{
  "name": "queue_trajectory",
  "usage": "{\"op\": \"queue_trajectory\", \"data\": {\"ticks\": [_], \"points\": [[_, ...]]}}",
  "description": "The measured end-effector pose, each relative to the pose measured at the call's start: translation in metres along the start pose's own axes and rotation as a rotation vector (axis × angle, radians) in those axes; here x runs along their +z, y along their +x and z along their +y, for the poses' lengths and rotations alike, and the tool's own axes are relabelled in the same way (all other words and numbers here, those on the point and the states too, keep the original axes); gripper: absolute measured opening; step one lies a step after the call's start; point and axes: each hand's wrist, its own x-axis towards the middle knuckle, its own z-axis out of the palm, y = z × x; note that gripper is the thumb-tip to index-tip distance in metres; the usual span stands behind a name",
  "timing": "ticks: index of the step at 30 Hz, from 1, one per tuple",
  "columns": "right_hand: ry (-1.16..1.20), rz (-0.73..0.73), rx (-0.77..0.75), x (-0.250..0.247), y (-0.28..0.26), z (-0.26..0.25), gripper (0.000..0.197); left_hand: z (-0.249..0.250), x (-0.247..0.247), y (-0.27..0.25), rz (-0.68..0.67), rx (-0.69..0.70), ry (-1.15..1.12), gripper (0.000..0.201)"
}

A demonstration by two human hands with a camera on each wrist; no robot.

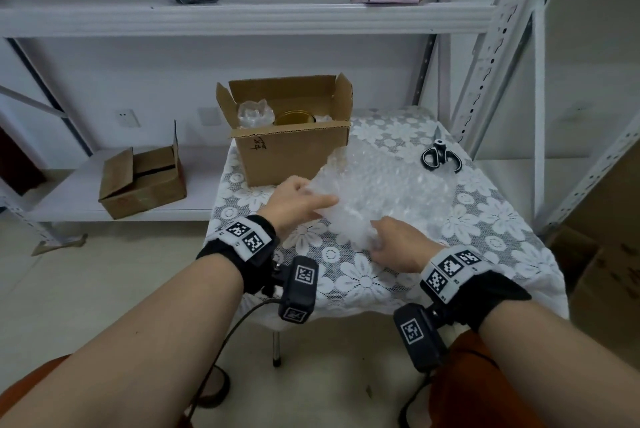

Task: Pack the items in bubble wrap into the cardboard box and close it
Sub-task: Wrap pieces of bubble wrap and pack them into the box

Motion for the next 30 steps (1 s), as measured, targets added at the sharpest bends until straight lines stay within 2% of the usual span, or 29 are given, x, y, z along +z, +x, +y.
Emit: {"op": "queue_trajectory", "data": {"ticks": [3,5,6,8,12,14,17,20,22,24,25,26,28,29,30], "points": [[0.020,-0.032,-0.013,0.003,0.001,-0.005,0.016,0.015,0.014,-0.001,-0.057,0.041,-0.061,0.049],[-0.033,0.022,-0.013,0.005,0.002,-0.007,0.019,0.021,0.022,-0.003,-0.187,0.113,0.115,0.035],[-0.081,0.060,-0.010,0.006,0.001,-0.007,0.023,0.023,0.025,-0.006,-0.238,0.151,0.235,0.034],[-0.163,0.133,0.013,0.010,0.005,-0.006,0.029,0.025,0.029,-0.011,-0.264,0.176,0.414,0.032],[-0.219,0.333,0.014,0.012,0.004,-0.005,0.021,0.012,0.013,-0.012,-0.152,0.124,0.340,0.023],[-0.271,0.420,-0.035,0.011,0.004,-0.004,0.024,-0.001,-0.003,-0.009,-0.045,0.049,0.330,0.007],[-0.272,0.369,-0.096,0.008,0.005,-0.009,0.026,-0.018,-0.027,-0.008,0.111,-0.128,0.348,0.034],[-0.248,0.344,-0.141,0.006,0.012,-0.015,0.024,-0.028,-0.042,-0.010,0.206,-0.222,0.341,0.039],[-0.228,0.315,-0.150,0.006,0.015,-0.020,0.023,-0.030,-0.045,-0.012,0.364,-0.098,0.420,0.042],[-0.231,0.275,-0.157,0.008,0.020,-0.023,0.024,-0.030,-0.044,-0.014,0.615,0.134,0.510,0.040],[-0.230,0.264,-0.156,0.008,0.022,-0.024,0.026,-0.027,-0.042,-0.016,0.695,0.264,0.533,0.037],[-0.225,0.259,-0.153,0.009,0.023,-0.025,0.029,-0.025,-0.040,-0.018,0.719,0.402,0.563,0.035],[-0.208,0.264,-0.162,0.011,0.025,-0.028,0.031,-0.021,-0.032,-0.022,0.601,0.617,0.689,0.031],[-0.199,0.269,-0.173,0.011,0.026,-0.028,0.031,-0.021,-0.027,-0.022,0.482,0.657,0.776,0.032],[-0.184,0.273,-0.188,0.011,0.026,-0.030,0.029,-0.023,-0.021,-0.021,0.345,0.628,0.848,0.036]]}}
